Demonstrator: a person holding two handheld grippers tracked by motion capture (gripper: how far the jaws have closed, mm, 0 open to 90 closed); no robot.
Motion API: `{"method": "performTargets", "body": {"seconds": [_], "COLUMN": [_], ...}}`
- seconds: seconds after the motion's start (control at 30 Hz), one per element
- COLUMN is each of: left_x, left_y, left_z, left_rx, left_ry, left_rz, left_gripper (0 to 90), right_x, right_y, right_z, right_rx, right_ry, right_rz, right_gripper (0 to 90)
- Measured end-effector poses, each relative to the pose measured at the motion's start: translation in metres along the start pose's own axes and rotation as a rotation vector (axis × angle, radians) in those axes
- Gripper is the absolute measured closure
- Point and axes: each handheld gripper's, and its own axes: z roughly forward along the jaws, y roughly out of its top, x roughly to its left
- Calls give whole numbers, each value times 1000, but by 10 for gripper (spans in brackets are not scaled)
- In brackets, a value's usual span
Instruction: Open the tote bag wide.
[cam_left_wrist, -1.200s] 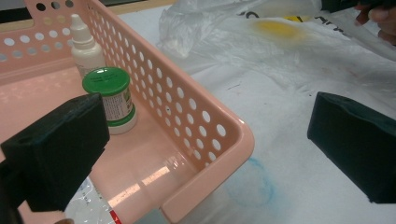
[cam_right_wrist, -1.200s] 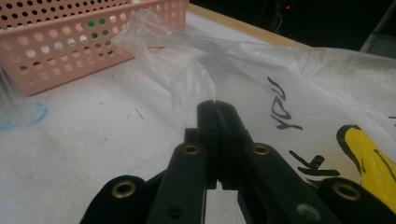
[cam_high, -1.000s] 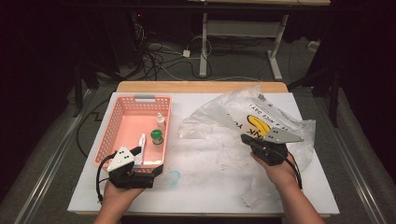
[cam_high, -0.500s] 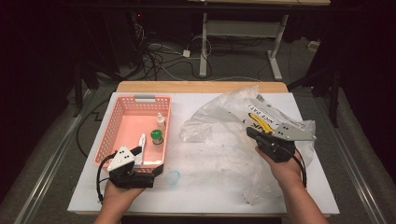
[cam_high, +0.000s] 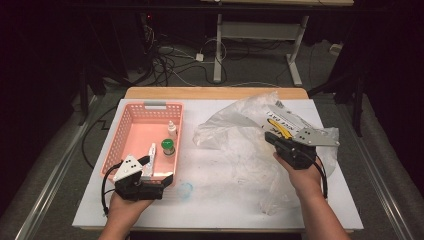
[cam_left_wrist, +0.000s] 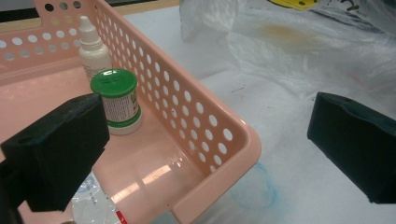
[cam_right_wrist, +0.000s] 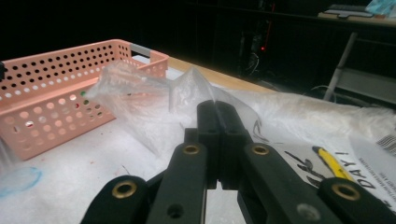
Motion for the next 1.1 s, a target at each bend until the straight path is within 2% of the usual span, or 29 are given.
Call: {"method": "performTargets", "body": {"seconds": [0.13, 0.17, 0.27, 0.43, 0.6, 0.67, 0.73, 0.8, 1.1], "left_x": [1, 2, 4, 8, 19, 25, 32, 37, 71], "left_y": [5, 6, 10, 24, 41, 48, 54, 58, 65], "left_z": [-3, -2, -1, 3, 5, 9, 14, 20, 44], "left_rx": [-23, -29, -49, -31, -77, -66, -38, -41, 62], "left_ry": [13, 1, 3, -2, 0, 4, 28, 49, 121], "left_rz": [-21, -25, -45, -43, -48, -53, -46, -41, -68], "left_gripper": [0, 0, 0, 0, 0, 0, 0, 0, 0], "right_x": [-1, -1, -2, -1, 0, -1, -1, 0, 0], "right_y": [-1, -1, -1, -1, 1, 1, 2, 1, 2], "right_z": [0, 0, -2, -2, 1, 2, 3, 4, 3], "right_rx": [4, 3, -2, -1, -3, -5, -7, -2, -5], "right_ry": [0, 0, 0, 6, 12, 13, 16, 19, 17], "right_rz": [-10, -12, -9, -8, -9, -11, -10, -7, -15], "right_gripper": [900, 900, 900, 900, 900, 900, 900, 900, 900]}}
